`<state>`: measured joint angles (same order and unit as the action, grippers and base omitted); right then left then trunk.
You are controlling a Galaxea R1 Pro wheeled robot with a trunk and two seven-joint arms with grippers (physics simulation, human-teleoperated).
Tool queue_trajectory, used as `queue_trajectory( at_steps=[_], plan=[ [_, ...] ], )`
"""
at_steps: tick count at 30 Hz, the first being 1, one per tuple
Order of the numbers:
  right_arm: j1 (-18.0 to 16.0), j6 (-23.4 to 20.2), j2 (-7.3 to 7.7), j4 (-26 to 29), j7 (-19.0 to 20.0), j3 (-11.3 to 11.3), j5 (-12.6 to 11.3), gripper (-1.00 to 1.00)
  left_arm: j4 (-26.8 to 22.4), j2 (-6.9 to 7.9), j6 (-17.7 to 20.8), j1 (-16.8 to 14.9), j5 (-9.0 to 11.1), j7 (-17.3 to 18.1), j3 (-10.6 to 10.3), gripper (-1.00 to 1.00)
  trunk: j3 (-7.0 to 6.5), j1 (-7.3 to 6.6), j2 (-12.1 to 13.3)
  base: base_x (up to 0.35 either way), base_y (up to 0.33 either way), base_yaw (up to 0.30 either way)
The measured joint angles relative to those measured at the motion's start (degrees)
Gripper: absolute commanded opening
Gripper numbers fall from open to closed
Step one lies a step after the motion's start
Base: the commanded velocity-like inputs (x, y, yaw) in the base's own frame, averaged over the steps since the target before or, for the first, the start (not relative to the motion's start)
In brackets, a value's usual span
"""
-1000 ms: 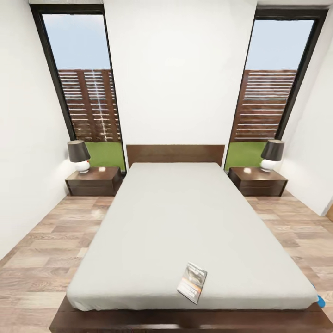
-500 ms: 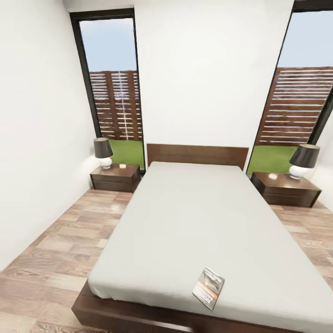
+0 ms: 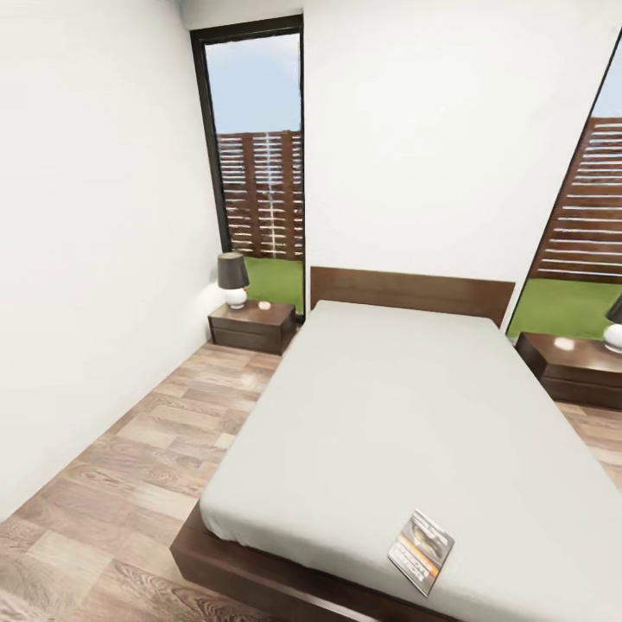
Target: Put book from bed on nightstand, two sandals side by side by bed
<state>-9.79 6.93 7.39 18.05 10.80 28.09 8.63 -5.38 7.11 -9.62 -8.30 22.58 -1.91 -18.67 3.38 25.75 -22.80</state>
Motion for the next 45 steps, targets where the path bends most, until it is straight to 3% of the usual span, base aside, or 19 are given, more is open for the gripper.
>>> queue_trajectory(
  at_steps=[12, 38, 42, 45],
  plan=[
    [0.0, 0.0, -0.25, 0.0, 0.4, 0.1, -0.2, 1.0, 0.0, 0.0, 0.0, 0.0, 0.0, 0.0, 0.0, 1.0, 0.28, 0.0, 0.0, 0.0, 0.0, 0.227],
    [0.0, 0.1, -0.72, 0.2, 0.0, 0.4, -0.7, 1.0, 0.0, -0.01, 0.0, 0.0, 0.0, 0.0, 0.0, 1.0, 0.34, 0.0, 0.0, 0.0, 0.0, 0.017],
    [0.0, 0.1, -0.7, 0.6, 1.4, 0.2, -0.7, 1.0, 0.0, -0.08, 0.0, 0.0, 0.1, 0.1, 0.2, 1.0, 0.34, 0.0, 0.0, 0.0, 0.0, 0.0],
    [0.0, 0.1, -0.64, 0.7, 4.5, 0.2, -0.7, 1.0, 0.0, -0.4, 0.0, 0.0, 0.2, 0.2, 0.2, 1.0, 0.34, 0.0, 0.0, 0.0, 0.0, 0.0]
  ],
)
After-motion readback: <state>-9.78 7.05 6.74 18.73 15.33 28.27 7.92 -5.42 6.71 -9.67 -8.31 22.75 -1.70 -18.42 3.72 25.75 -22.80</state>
